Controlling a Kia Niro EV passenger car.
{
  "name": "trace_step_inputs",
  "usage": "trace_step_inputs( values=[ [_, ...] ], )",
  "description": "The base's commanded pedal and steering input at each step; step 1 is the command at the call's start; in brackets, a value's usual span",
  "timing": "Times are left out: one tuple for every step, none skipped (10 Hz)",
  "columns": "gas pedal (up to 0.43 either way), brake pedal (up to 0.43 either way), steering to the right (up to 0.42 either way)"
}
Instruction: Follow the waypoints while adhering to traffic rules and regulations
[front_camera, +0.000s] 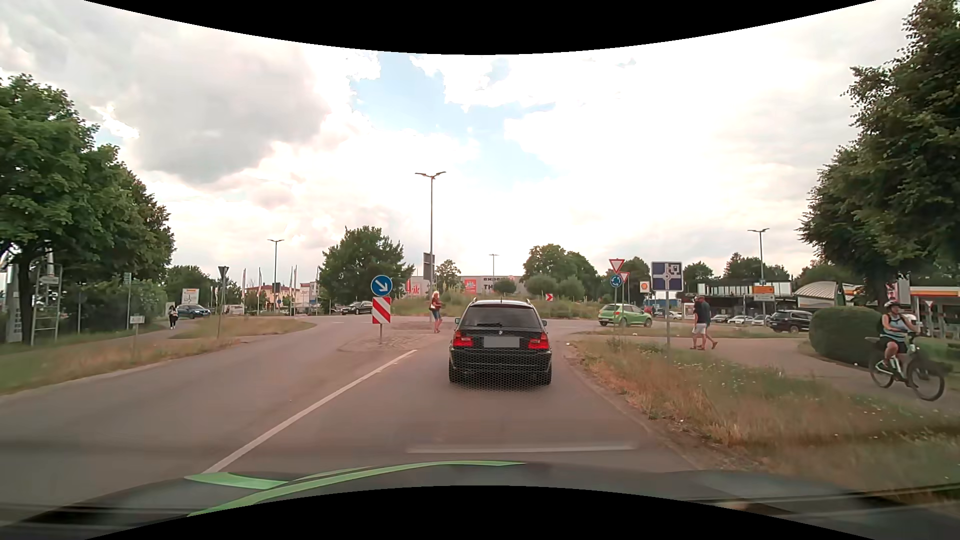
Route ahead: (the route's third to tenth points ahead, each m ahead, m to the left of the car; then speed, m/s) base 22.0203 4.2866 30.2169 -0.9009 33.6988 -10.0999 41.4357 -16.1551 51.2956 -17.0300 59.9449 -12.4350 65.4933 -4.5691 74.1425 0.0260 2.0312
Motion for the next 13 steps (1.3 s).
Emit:
trace_step_inputs(
  values=[
    [0.0, 0.183, 0.037],
    [0.0, 0.177, 0.038],
    [0.0, 0.171, 0.038],
    [0.0, 0.165, 0.037],
    [0.0, 0.165, 0.037],
    [0.0, 0.159, 0.037],
    [0.0, 0.152, 0.037],
    [0.0, 0.146, 0.037],
    [0.0, 0.14, 0.037],
    [0.0, 0.134, 0.037],
    [0.0, 0.128, 0.037],
    [0.0, 0.134, 0.037],
    [0.0, 0.134, 0.037]
  ],
)
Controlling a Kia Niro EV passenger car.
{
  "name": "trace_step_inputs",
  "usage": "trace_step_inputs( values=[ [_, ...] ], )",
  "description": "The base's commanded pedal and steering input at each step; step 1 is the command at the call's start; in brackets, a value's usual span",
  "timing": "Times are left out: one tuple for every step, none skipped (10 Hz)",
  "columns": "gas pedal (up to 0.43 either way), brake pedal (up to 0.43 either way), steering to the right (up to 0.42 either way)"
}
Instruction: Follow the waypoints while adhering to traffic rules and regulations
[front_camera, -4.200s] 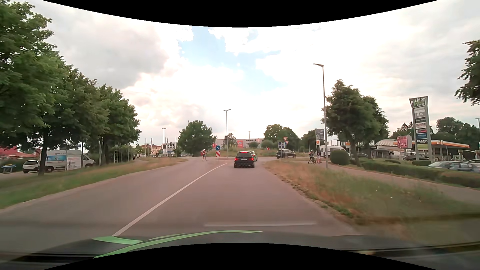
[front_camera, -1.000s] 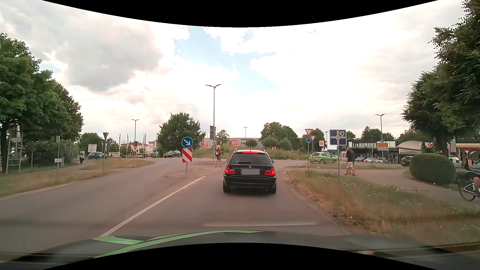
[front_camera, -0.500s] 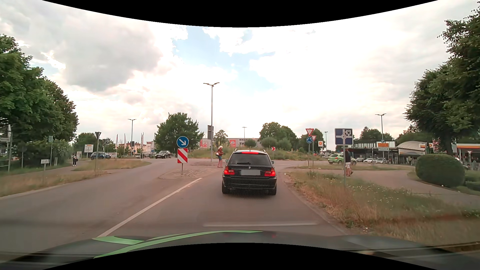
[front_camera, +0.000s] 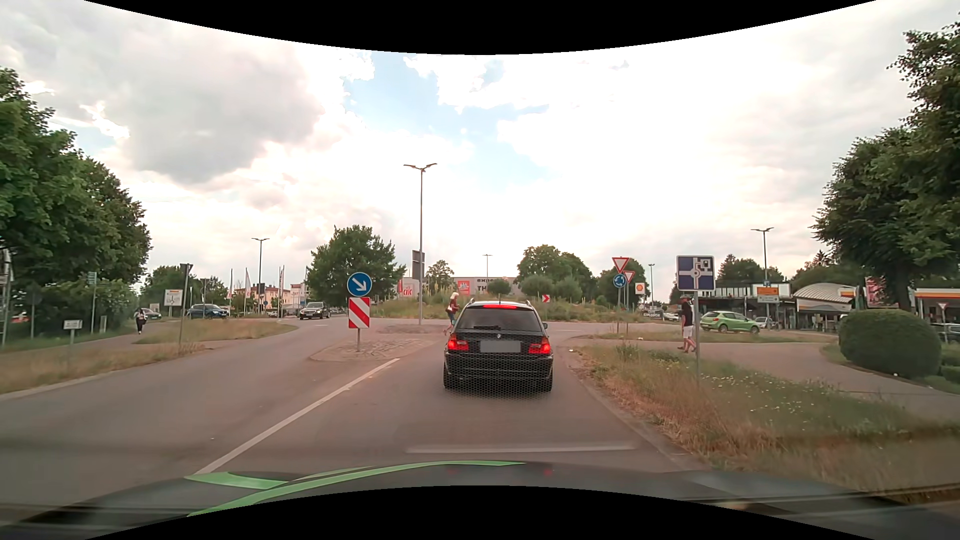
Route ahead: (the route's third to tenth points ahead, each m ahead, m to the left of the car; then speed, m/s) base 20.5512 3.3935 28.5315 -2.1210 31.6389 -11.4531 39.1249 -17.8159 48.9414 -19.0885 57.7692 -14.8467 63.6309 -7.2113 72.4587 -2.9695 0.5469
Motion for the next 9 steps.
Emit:
trace_step_inputs(
  values=[
    [0.0, 0.128, 0.037],
    [0.0, 0.128, 0.037],
    [0.0, 0.122, 0.037],
    [0.0, 0.122, 0.037],
    [0.0, 0.122, 0.037],
    [0.0, 0.128, 0.037],
    [0.0, 0.128, 0.037],
    [0.0, 0.128, 0.037],
    [0.0, 0.152, 0.038]
  ],
)
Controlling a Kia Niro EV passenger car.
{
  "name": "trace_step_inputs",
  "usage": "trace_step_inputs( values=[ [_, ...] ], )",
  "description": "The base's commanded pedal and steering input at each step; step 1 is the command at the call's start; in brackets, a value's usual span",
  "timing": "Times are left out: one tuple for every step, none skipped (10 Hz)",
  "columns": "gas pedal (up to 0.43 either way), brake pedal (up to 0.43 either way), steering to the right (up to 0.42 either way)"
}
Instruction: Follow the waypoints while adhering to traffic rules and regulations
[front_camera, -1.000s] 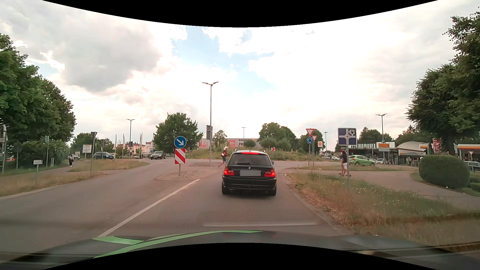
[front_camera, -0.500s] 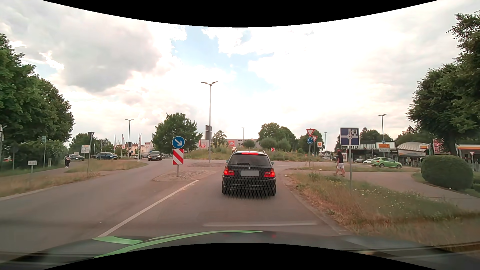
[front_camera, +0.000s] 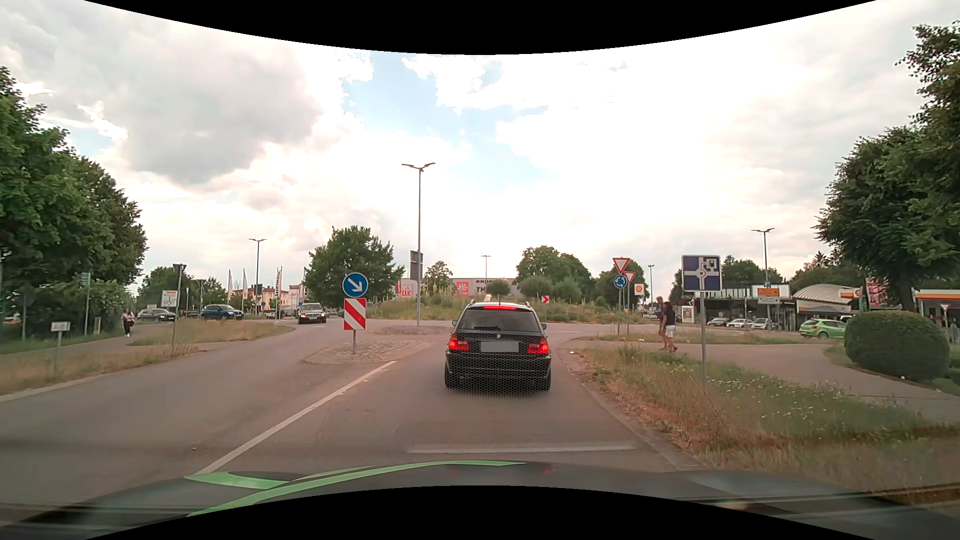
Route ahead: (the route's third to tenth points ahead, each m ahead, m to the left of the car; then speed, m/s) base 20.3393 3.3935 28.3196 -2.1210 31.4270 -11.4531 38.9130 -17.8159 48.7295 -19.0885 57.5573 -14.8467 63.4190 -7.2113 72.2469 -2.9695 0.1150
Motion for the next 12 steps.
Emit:
trace_step_inputs(
  values=[
    [0.0, 0.171, 0.038],
    [0.0, 0.171, 0.038],
    [0.0, 0.171, 0.038],
    [0.0, 0.171, 0.038],
    [0.0, 0.183, 0.039],
    [0.0, 0.195, 0.038],
    [0.0, 0.195, 0.038],
    [0.0, 0.201, 0.038],
    [0.0, 0.207, 0.038],
    [0.0, 0.213, 0.038],
    [0.0, 0.213, 0.038],
    [0.0, 0.213, 0.038]
  ],
)
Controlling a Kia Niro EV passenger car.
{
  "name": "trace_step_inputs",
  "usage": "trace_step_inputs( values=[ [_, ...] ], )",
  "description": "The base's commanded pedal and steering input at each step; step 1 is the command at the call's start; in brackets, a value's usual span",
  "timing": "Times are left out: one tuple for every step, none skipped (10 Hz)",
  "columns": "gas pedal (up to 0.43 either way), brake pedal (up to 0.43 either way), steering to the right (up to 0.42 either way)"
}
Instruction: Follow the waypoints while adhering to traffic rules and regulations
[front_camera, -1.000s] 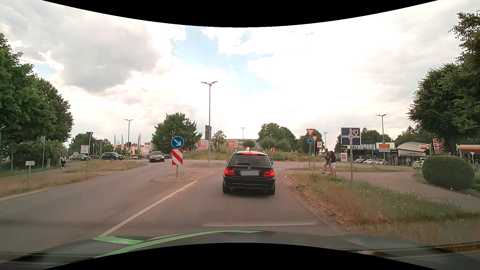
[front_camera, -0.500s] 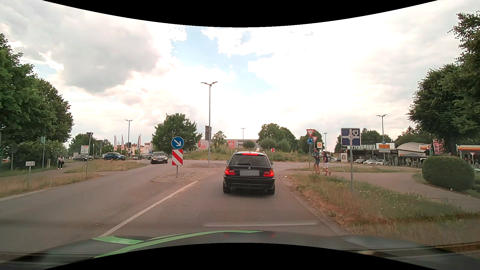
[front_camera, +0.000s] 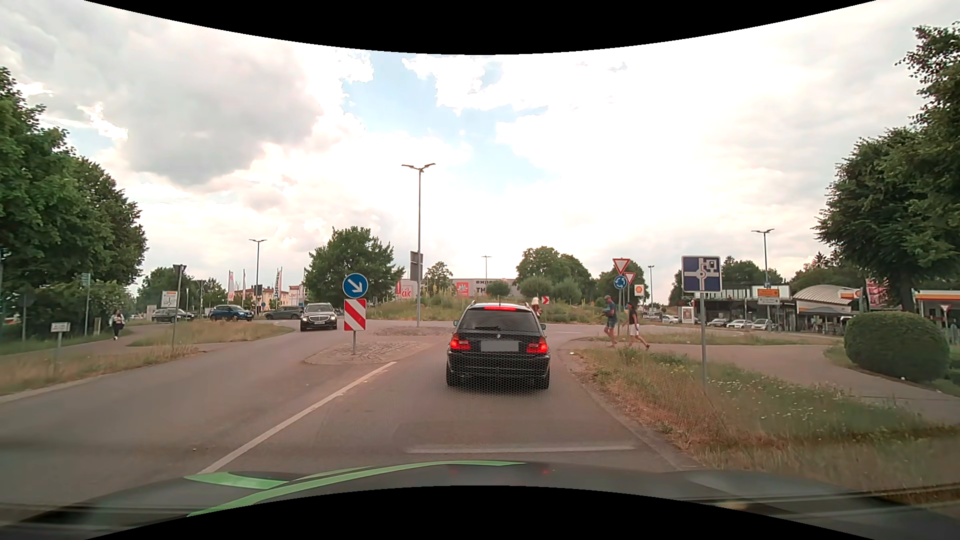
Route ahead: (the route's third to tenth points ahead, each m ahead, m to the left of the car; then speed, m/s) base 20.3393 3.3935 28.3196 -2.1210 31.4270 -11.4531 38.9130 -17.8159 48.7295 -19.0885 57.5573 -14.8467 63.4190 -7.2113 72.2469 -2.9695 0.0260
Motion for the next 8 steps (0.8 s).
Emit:
trace_step_inputs(
  values=[
    [0.0, 0.22, 0.039],
    [0.0, 0.226, 0.038],
    [0.0, 0.226, 0.039],
    [0.0, 0.232, 0.039],
    [0.0, 0.232, 0.039],
    [0.0, 0.232, 0.039],
    [0.0, 0.232, 0.038],
    [0.0, 0.232, 0.038]
  ],
)
